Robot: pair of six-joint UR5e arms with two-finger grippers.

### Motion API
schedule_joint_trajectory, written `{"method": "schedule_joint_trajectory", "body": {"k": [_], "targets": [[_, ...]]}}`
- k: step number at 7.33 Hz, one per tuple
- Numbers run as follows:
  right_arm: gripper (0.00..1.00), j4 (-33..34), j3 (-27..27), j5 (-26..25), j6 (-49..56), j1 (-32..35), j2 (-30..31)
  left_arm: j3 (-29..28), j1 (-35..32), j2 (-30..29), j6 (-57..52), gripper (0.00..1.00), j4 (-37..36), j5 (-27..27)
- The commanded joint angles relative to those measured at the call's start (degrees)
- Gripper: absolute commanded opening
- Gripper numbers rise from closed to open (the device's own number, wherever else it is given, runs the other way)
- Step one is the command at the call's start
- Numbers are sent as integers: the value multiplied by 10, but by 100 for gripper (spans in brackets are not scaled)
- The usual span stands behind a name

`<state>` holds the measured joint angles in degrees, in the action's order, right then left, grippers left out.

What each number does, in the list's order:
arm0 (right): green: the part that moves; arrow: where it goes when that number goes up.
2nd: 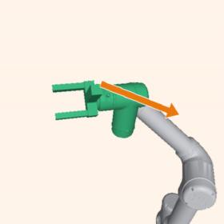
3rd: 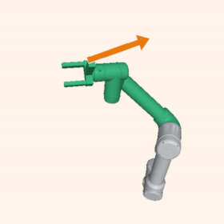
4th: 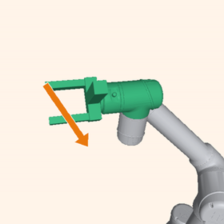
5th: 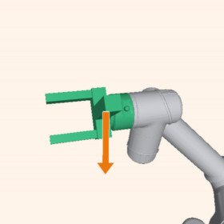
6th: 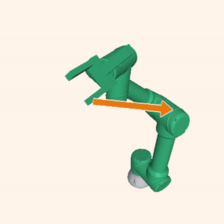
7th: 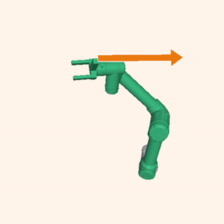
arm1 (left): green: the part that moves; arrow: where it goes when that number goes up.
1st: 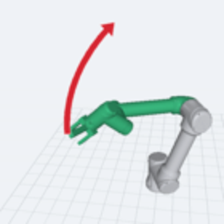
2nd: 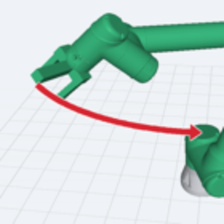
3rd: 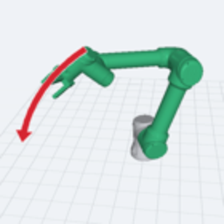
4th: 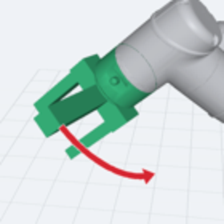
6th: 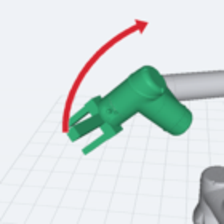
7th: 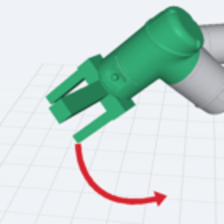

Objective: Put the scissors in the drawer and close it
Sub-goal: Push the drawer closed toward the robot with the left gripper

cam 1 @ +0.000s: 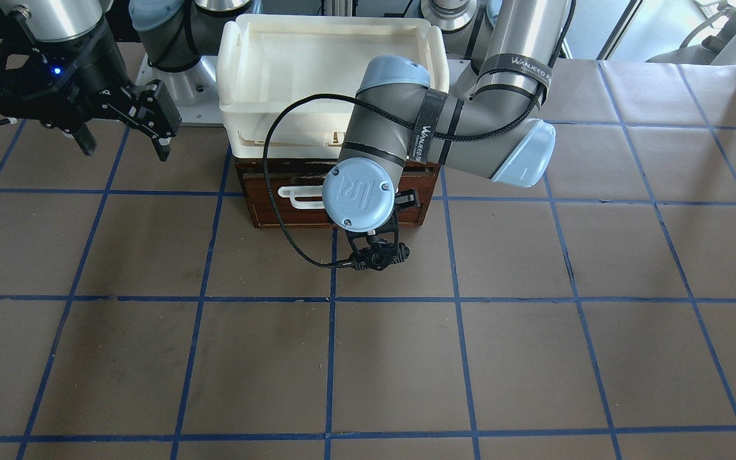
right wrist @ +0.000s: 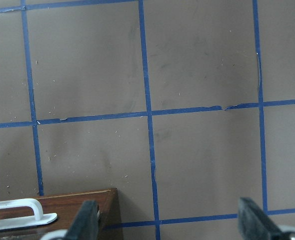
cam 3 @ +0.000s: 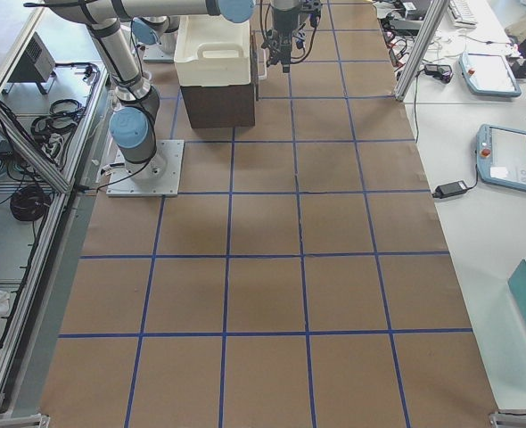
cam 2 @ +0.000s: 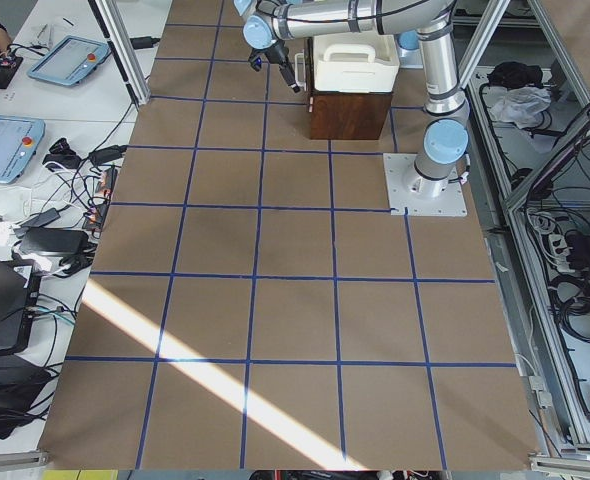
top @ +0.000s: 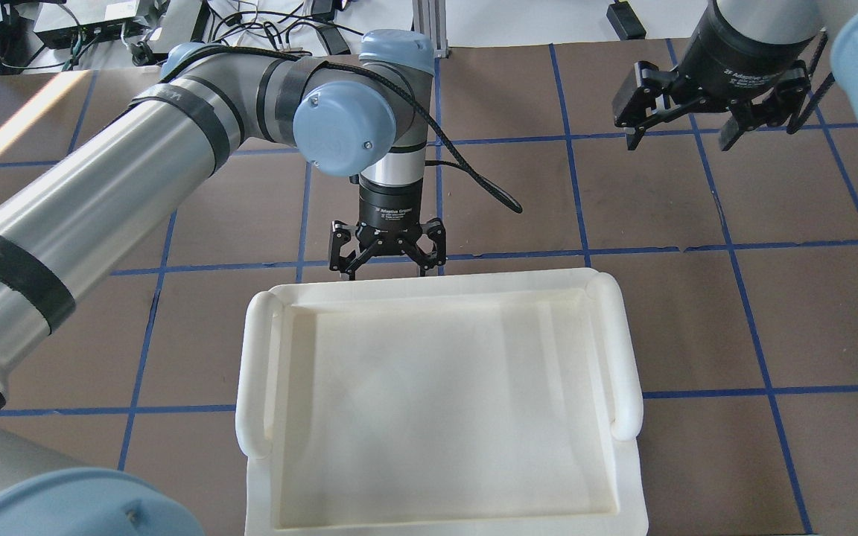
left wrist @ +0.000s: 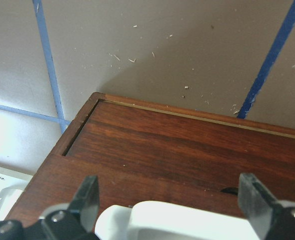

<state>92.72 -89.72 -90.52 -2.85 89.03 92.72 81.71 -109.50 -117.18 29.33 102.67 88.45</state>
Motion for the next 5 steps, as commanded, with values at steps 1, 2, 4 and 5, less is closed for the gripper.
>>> {"method": "schedule_joint_trajectory", "body": {"k": [1,2,4,5], "targets": [[100,0,0,0,-1,0,0,6,-1,3,2,100,1,0],[100,0,1,0,0,0,0,6,-3,4,2,100,1,0],[100,0,0,0,0,0,0,6,-3,7,2,100,9,1],[100,0,0,1,-1,0,0,6,-3,9,1,100,8,1]]}}
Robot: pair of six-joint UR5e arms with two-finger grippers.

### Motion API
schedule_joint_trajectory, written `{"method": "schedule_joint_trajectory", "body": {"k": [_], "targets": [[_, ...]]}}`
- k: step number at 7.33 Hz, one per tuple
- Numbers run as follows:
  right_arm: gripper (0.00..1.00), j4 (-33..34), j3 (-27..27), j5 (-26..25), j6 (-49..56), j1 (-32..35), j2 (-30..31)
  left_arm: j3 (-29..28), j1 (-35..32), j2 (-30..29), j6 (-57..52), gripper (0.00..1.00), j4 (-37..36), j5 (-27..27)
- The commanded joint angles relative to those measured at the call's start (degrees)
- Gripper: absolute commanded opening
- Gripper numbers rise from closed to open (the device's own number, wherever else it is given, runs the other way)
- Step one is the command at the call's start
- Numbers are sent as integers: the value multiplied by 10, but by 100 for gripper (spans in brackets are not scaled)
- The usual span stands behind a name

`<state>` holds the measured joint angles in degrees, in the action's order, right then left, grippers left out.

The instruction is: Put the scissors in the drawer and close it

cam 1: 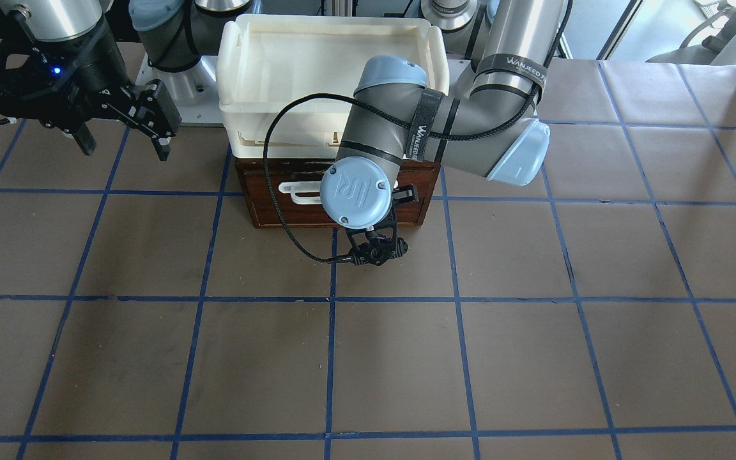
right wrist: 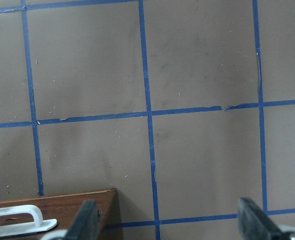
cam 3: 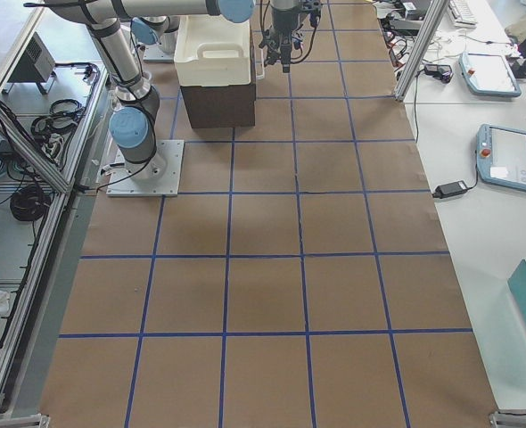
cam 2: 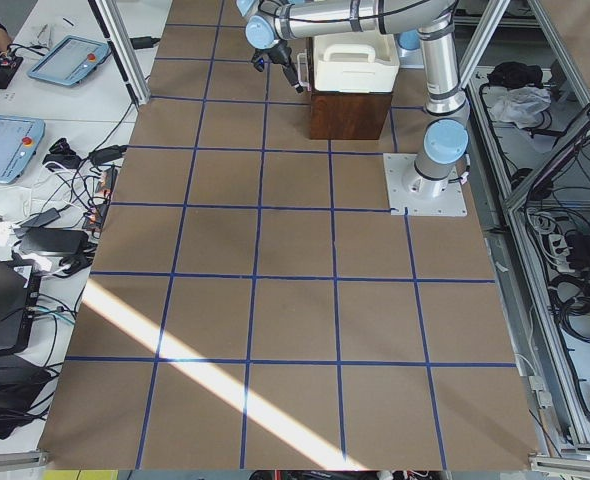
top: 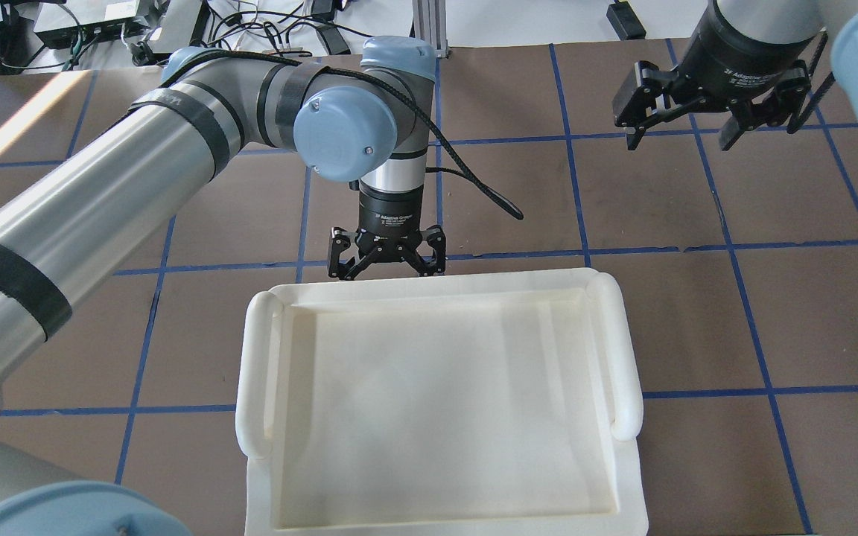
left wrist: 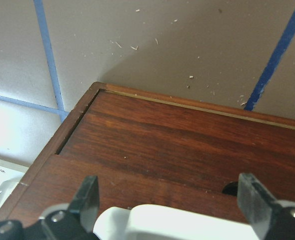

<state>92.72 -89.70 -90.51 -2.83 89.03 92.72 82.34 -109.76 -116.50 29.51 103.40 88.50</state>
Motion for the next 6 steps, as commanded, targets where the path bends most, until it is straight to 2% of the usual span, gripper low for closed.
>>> {"method": "schedule_joint_trajectory", "body": {"k": [1,3,6], "targets": [[100,0,0,0,-1,0,0,-1,2,2,-1,100,-3,1],[100,0,0,1,-1,0,0,-19,19,4,-9,100,-44,-3],[100,0,0,0,-1,0,0,-90,98,11,-72,100,-100,-6]]}}
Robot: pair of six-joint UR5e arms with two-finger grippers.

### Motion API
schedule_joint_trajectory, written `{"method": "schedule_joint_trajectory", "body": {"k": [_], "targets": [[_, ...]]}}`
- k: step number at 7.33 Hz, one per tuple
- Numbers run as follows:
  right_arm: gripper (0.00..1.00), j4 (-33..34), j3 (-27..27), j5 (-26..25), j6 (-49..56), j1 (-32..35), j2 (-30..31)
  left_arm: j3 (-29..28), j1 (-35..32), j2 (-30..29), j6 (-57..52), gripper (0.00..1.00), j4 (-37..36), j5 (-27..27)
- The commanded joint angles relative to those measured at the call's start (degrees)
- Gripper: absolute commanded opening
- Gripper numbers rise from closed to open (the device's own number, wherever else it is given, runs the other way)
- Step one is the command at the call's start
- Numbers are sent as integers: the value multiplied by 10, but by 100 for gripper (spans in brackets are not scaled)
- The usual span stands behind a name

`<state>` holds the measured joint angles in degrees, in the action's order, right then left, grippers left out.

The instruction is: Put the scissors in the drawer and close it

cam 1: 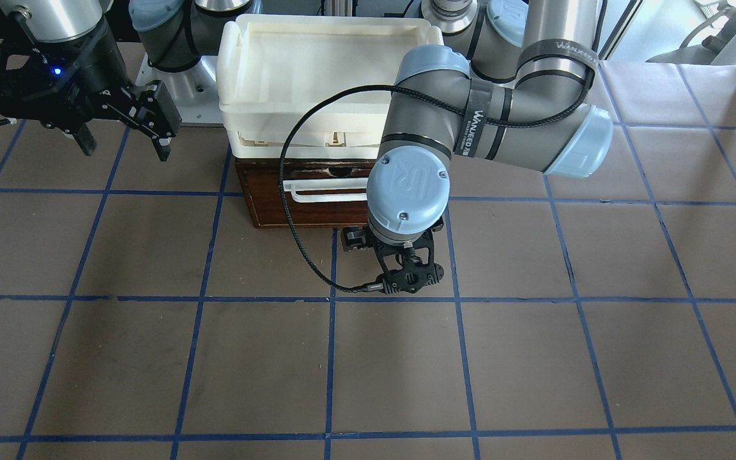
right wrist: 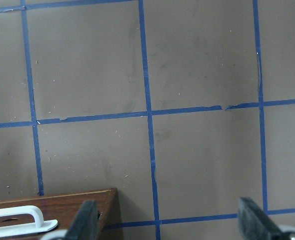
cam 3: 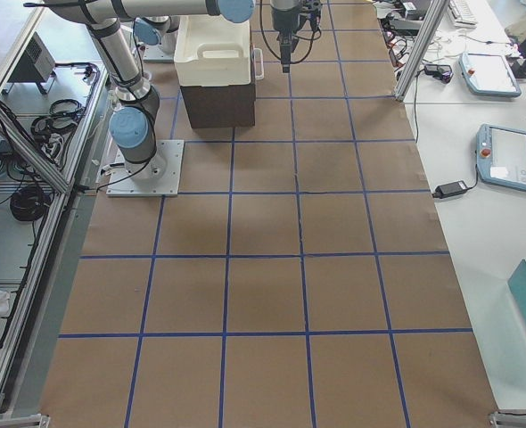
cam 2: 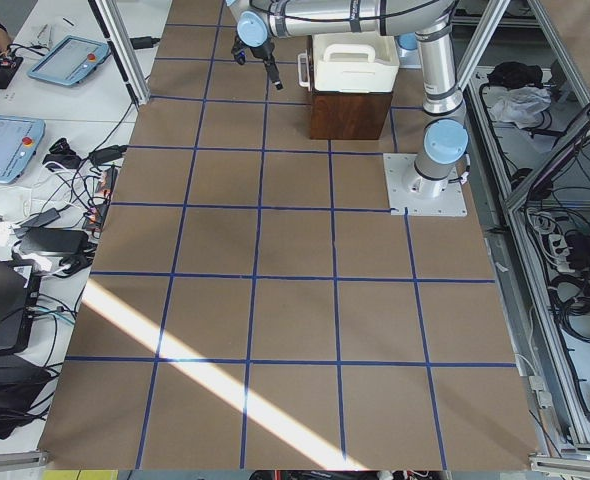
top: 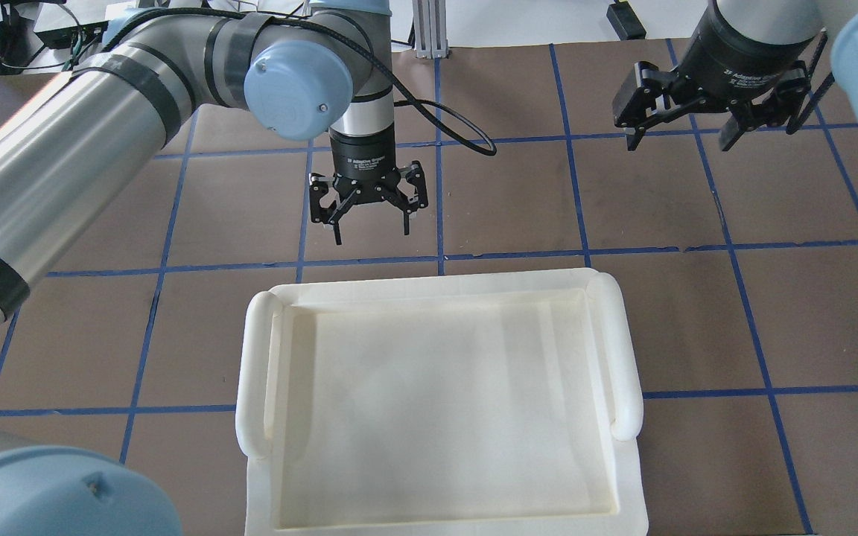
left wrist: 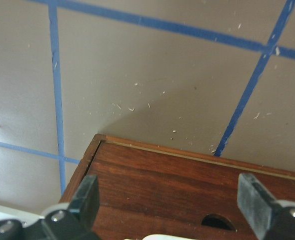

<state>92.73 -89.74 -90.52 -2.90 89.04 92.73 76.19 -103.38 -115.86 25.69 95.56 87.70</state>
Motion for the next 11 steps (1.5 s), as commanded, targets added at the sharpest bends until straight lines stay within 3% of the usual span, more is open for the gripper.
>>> {"method": "schedule_joint_trajectory", "body": {"k": [1,2,5,7,11], "targets": [[100,0,0,0,0,0,0,-41,64,19,-109,100,-43,2],[100,0,0,0,0,0,0,-44,100,40,-183,100,-69,-2],[100,0,0,1,0,0,0,-38,163,90,-213,100,-78,2],[100,0,0,1,0,0,0,-26,200,130,-287,100,-85,10],[100,0,0,1,1,0,0,79,203,200,-293,100,-111,33]]}}
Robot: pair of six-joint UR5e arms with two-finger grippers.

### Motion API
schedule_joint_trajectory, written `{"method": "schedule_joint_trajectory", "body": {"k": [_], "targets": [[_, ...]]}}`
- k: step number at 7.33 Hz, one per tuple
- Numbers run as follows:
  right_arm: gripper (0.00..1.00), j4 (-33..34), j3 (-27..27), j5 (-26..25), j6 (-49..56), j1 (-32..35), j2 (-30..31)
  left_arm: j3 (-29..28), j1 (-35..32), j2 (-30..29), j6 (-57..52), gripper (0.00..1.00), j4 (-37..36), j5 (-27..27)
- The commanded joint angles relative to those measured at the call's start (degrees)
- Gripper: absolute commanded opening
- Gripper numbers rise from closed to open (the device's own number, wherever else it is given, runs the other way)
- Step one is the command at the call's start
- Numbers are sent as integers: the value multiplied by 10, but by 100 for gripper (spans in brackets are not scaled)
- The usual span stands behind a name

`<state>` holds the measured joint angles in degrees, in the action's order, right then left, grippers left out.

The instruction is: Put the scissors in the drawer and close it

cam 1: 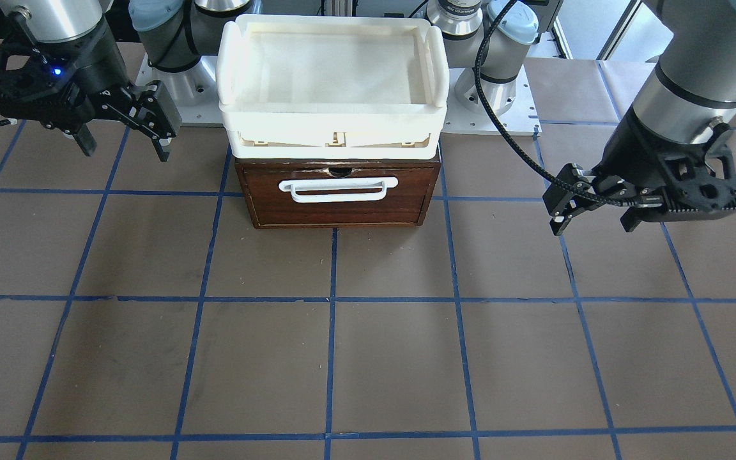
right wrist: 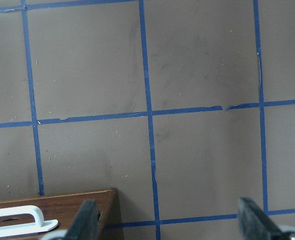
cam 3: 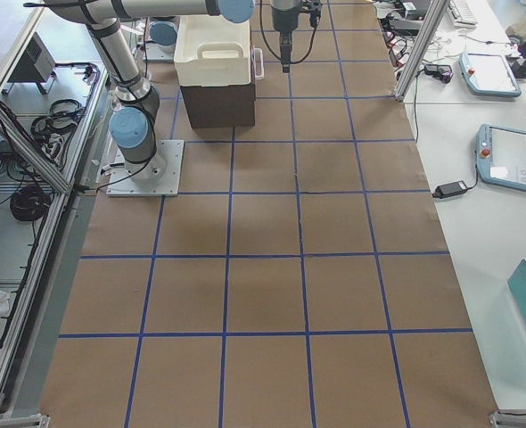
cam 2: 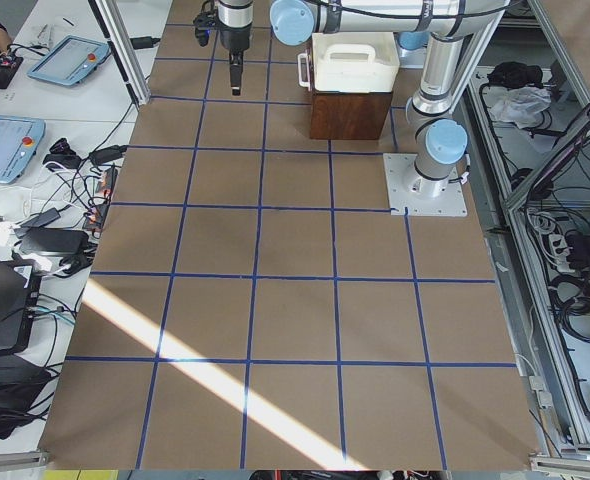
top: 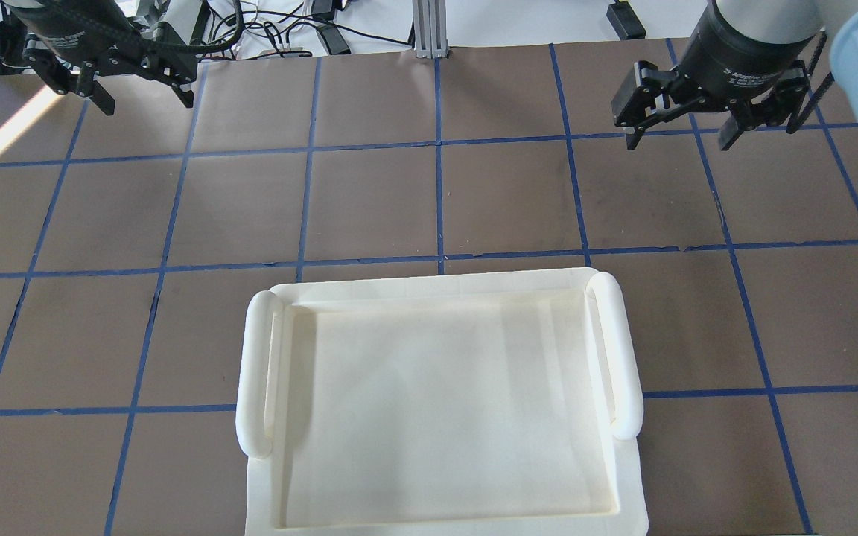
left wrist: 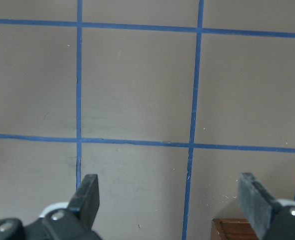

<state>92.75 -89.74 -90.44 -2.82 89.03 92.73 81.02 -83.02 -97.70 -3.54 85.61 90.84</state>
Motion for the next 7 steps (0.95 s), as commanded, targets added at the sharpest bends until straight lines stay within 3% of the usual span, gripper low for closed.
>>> {"method": "schedule_joint_trajectory", "body": {"k": [1,3,7], "targets": [[100,0,0,-1,0,0,0,41,3,26,-2,100,-19,1],[100,-1,0,-3,1,0,0,44,5,31,-2,100,-18,26],[100,-2,0,-1,1,0,0,50,1,33,-1,100,-16,4]]}}
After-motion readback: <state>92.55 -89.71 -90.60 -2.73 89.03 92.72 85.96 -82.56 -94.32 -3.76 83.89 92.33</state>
